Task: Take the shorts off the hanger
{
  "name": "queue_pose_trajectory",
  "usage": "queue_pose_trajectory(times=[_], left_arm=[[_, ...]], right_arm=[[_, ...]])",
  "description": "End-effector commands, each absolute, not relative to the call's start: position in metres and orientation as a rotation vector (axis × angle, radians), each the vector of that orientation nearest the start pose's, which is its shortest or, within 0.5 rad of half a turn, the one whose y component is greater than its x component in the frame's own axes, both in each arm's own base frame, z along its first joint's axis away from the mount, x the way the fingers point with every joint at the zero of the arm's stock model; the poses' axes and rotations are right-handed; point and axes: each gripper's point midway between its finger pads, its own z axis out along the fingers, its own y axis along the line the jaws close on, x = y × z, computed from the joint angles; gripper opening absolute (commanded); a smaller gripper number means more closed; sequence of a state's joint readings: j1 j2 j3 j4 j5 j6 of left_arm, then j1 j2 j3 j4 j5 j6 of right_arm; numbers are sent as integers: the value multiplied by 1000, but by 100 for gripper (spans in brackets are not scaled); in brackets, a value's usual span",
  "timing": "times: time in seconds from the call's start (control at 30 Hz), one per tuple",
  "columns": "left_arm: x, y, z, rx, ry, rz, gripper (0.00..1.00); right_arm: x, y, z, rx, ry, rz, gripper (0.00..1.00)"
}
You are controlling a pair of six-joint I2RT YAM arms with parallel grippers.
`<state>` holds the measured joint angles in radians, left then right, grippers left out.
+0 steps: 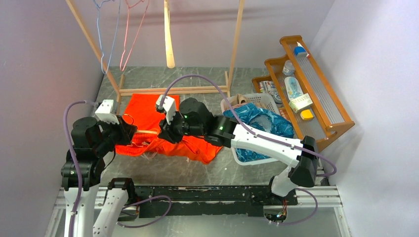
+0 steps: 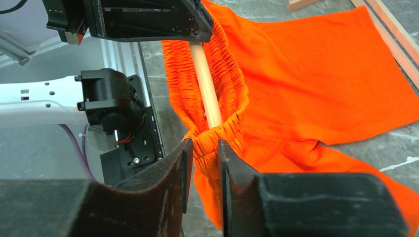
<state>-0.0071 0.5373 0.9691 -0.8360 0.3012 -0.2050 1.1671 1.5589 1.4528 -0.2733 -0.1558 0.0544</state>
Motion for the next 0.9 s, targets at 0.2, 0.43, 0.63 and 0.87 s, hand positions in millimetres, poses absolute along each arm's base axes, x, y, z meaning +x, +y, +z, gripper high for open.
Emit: queue_pose_trajectory(times=[0.2,0.43,0.63,0.87], left_arm=[[197,-67,308,38,1840,-463,7],[197,-67,306,44,1851,-466,7],[197,-66,304,39,1855,-456,7],[198,-65,303,34,1855,-450,7]], right_arm=[[168,448,266,-1160,1757,866,38],[183,442,261,-1113,1782,773,47],[185,441,261,-1102,1776,765,47],[183,442,259,-1102,1779,780,30]])
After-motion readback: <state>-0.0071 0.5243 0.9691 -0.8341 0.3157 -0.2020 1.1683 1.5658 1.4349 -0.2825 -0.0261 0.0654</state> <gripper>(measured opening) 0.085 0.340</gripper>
